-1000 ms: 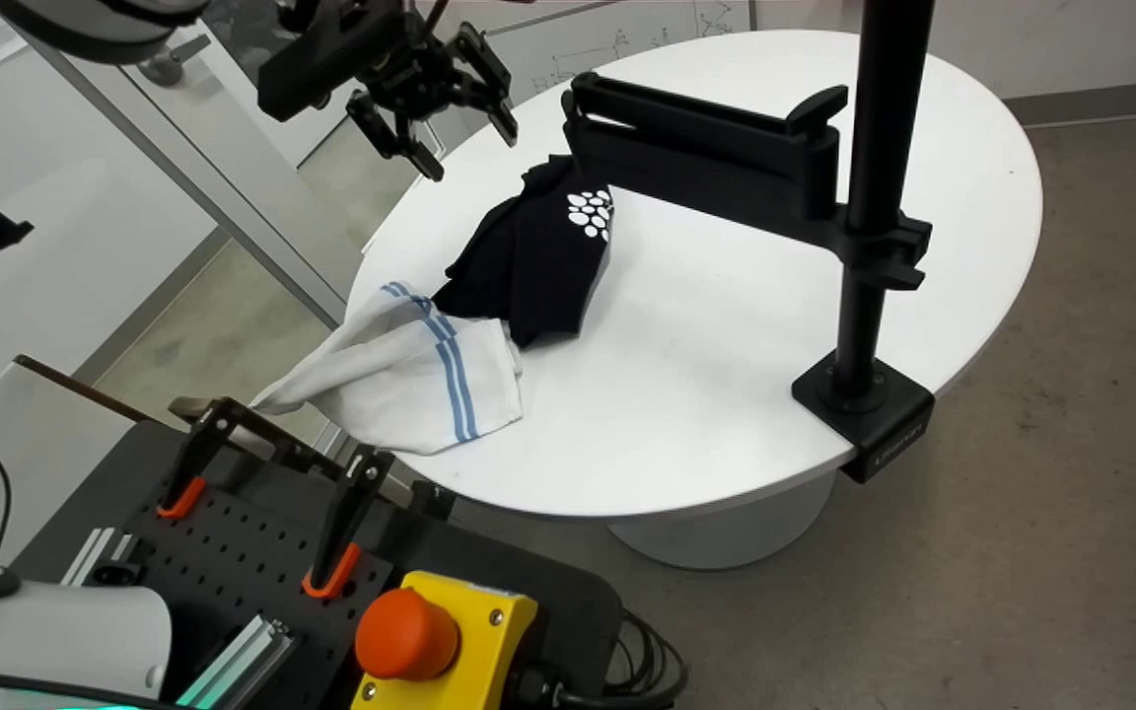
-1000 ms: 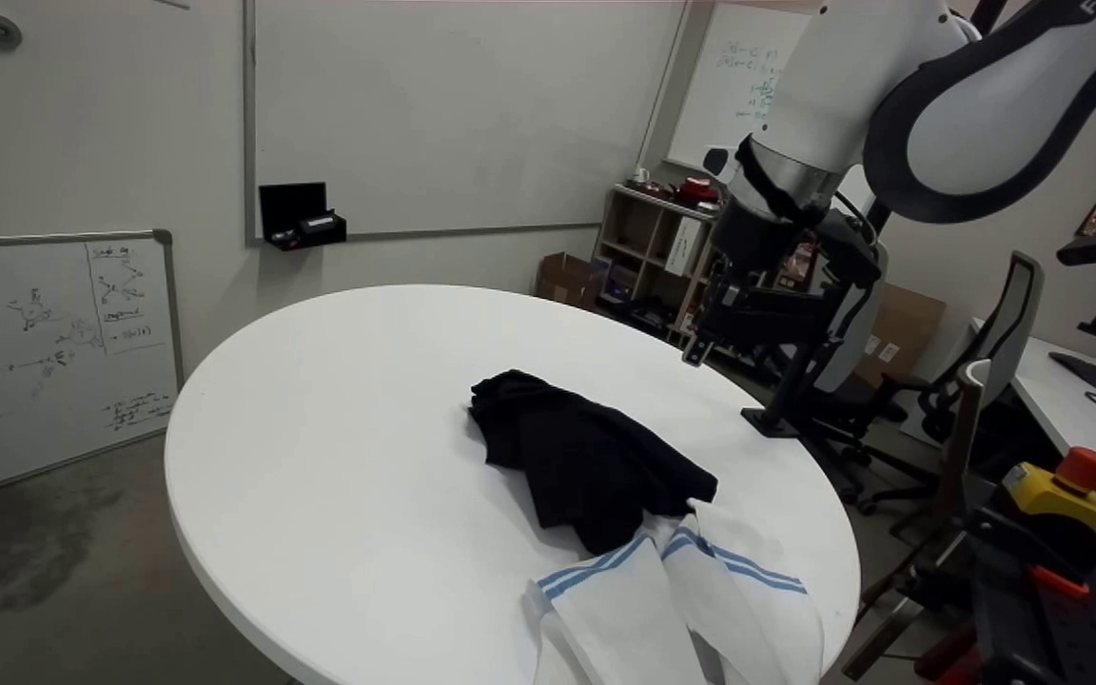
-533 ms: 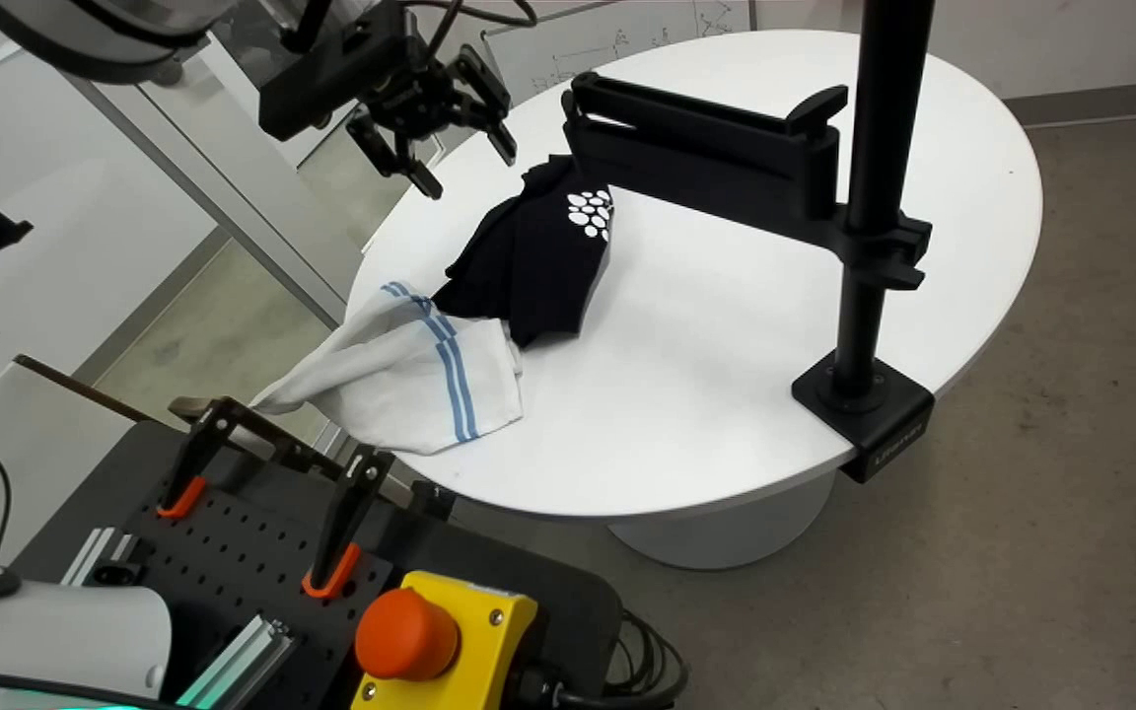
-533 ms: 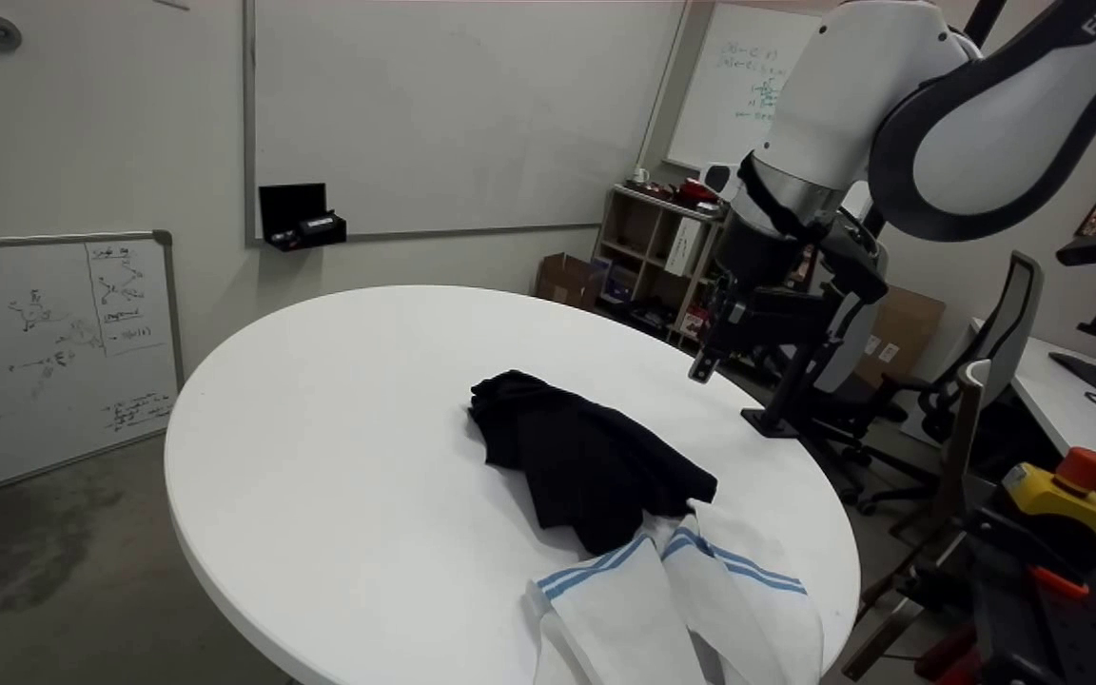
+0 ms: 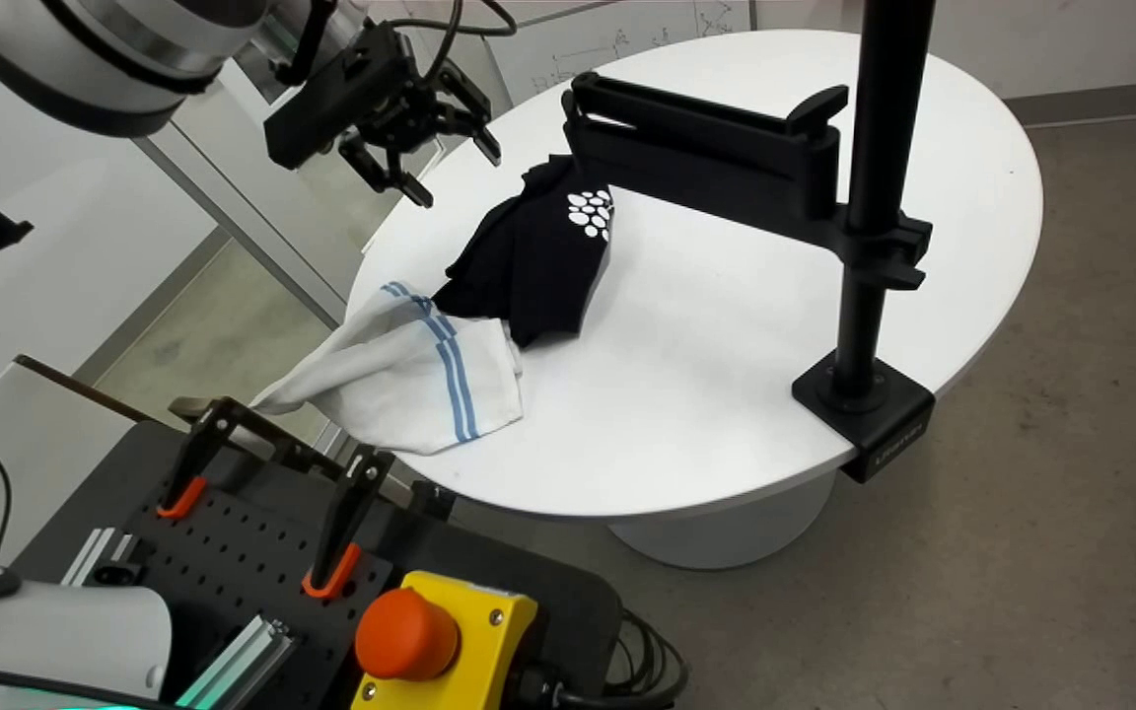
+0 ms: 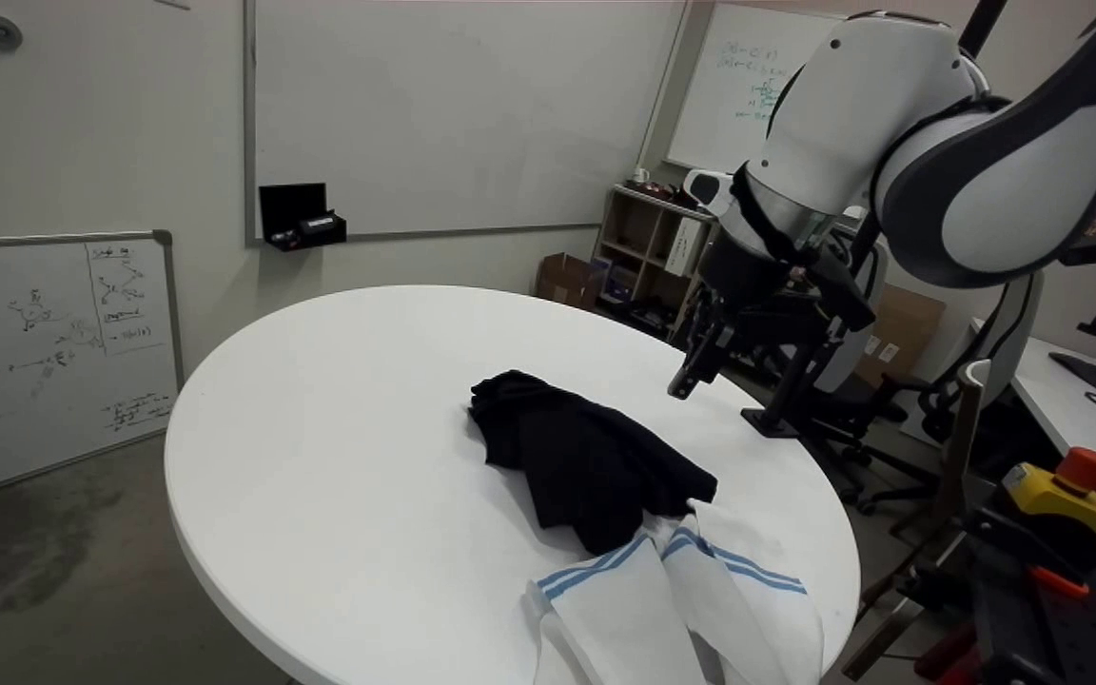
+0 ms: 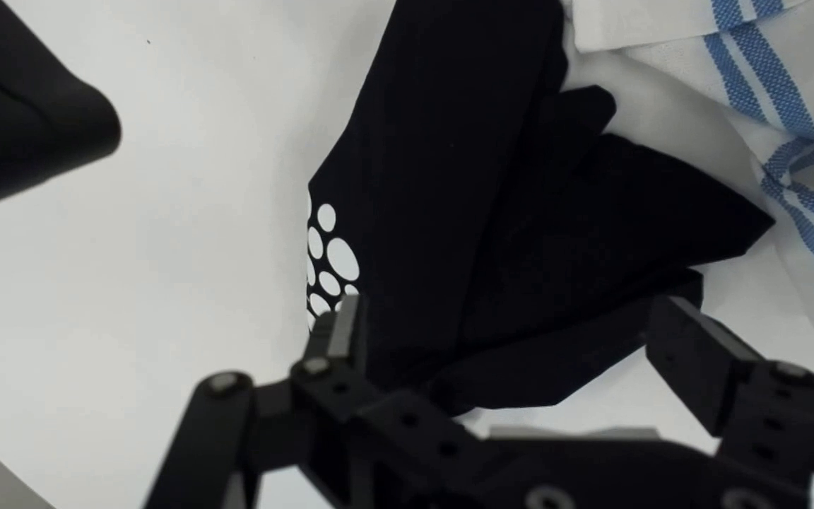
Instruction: Hang the black t-shirt on the black frame
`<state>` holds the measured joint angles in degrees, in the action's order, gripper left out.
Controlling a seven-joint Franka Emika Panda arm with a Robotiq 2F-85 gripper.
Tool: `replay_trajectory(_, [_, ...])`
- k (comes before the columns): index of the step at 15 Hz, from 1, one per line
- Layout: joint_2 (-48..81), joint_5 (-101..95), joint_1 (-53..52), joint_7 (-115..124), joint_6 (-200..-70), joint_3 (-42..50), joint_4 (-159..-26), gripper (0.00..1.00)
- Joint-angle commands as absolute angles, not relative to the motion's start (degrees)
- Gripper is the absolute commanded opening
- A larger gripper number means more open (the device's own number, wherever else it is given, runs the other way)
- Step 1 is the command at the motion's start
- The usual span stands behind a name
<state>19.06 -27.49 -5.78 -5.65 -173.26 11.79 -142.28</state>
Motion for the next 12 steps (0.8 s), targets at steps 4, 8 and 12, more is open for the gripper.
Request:
replay_trajectory(4, [24.7,-29.1,-14.3,3.3,-175.1,18.5,-137.6,1.00])
replay_trajectory(8, [29.2,-27.4,-16.9,7.9,-173.9,19.7,-133.2,1.00])
replay_trajectory(12, [34.5,-23.9,-16.4,8.2,-172.3,18.4,-128.8,1.00])
